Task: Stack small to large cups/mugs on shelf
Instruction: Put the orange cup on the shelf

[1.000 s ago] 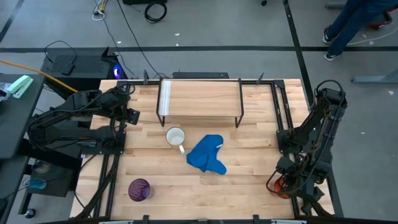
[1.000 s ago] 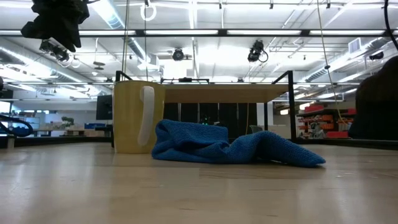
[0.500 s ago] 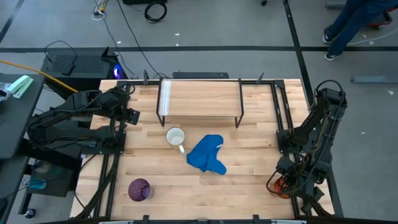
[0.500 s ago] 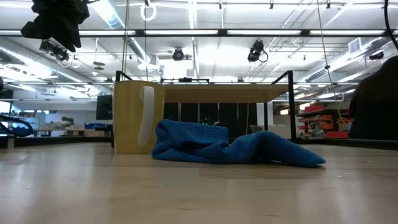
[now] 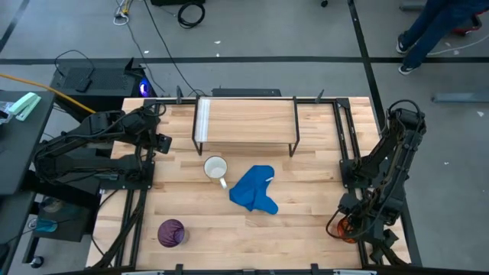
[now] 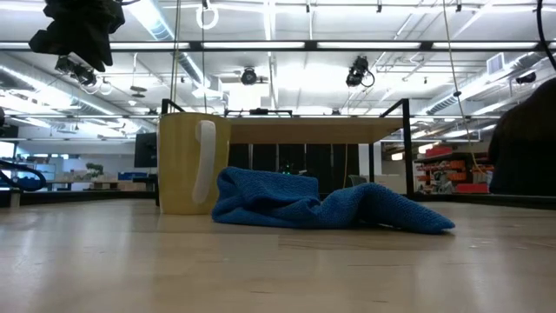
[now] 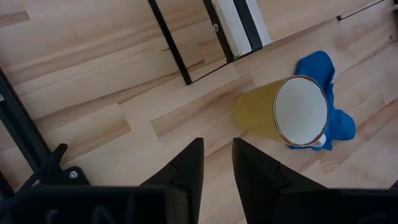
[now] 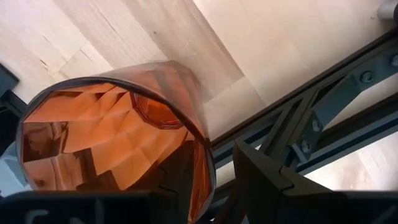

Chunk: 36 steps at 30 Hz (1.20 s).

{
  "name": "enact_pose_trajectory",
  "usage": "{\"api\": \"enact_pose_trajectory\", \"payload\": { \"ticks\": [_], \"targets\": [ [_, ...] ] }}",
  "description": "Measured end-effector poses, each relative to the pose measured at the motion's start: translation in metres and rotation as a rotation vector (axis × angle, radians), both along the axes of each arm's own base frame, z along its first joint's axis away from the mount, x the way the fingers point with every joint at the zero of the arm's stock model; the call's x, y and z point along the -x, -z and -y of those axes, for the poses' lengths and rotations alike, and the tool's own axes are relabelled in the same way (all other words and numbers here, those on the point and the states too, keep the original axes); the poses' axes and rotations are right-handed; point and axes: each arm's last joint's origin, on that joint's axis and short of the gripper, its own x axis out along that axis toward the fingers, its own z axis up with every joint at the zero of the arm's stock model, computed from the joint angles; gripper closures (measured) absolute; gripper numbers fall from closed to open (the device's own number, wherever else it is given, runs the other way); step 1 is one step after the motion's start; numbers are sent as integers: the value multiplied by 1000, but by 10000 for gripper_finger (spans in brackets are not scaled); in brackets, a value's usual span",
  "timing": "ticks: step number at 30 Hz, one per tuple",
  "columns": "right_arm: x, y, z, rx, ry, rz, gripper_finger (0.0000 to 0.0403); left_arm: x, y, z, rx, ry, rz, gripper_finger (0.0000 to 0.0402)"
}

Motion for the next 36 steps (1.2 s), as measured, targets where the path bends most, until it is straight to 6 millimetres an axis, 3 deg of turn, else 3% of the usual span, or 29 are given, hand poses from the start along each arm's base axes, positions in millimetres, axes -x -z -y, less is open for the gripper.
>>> {"api": "enact_pose_trajectory", "payload": {
  "ticks": [15,30,36],
  "targets": [
    [0,0,0,1,0,2,289,0,0,0,3,-5,1,310],
    [-1,-1,0,-3,5,3,390,0,0,0,4,-8,2,315],
    [-18,-10,4,-30,-7,7,392,0,0,0,10,-17,4,320]
  ]
}}
